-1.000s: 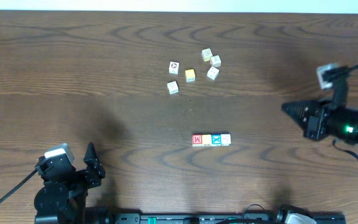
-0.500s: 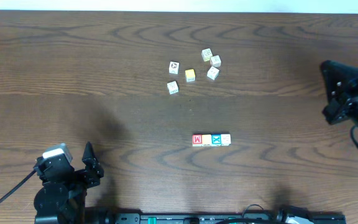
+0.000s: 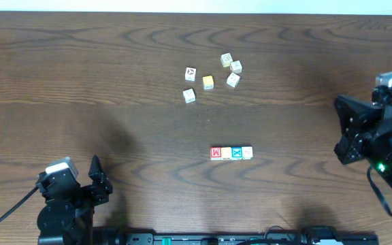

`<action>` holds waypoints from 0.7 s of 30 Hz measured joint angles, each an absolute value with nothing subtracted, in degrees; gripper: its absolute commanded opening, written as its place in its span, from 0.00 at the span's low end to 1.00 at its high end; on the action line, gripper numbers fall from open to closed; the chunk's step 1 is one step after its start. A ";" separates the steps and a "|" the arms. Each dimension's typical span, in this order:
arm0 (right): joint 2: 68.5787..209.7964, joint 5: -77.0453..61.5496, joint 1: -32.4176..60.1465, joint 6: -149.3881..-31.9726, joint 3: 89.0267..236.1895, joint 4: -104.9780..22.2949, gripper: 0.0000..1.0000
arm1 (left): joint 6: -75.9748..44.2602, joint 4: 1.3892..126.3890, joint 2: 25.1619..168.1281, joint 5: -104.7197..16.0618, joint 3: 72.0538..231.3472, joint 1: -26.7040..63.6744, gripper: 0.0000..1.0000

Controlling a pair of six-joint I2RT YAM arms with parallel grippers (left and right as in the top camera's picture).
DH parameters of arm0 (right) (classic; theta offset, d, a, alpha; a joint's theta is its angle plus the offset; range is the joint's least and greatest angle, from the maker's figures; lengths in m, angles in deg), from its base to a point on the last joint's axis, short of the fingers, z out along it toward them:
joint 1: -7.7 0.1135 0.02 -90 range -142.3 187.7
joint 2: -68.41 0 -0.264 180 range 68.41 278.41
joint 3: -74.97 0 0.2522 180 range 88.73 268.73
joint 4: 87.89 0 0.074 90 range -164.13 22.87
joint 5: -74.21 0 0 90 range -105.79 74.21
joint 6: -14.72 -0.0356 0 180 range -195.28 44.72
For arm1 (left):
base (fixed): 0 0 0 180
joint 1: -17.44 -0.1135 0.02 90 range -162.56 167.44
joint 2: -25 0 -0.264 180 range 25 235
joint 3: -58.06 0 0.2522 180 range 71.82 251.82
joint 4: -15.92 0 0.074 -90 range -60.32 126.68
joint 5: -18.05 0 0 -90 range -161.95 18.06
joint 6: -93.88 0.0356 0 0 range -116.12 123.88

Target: Lift 4 blocks

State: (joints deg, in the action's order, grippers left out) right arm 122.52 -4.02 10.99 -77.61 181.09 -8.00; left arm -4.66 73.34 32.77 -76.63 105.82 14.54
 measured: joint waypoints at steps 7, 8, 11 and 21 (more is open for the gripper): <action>130.26 -15.43 12.45 -82.11 180.26 0.15 0.01 | -4.68 73.34 32.77 -76.63 105.82 14.54 0.75; 131.75 -15.85 12.45 -82.31 179.51 0.18 0.01 | -4.68 73.36 32.77 -76.63 105.82 14.54 0.75; 136.20 -16.22 12.45 -82.51 175.41 -1.90 0.01 | -4.68 73.39 32.77 -76.63 105.82 14.54 0.75; 138.70 -10.18 12.50 -82.53 154.71 -13.99 0.01 | -6.43 74.19 32.79 -76.13 105.28 14.54 0.75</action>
State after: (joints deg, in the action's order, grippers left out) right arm 138.70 -10.18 12.50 -82.53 154.71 -13.99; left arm -6.43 74.19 32.79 -76.13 105.28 14.54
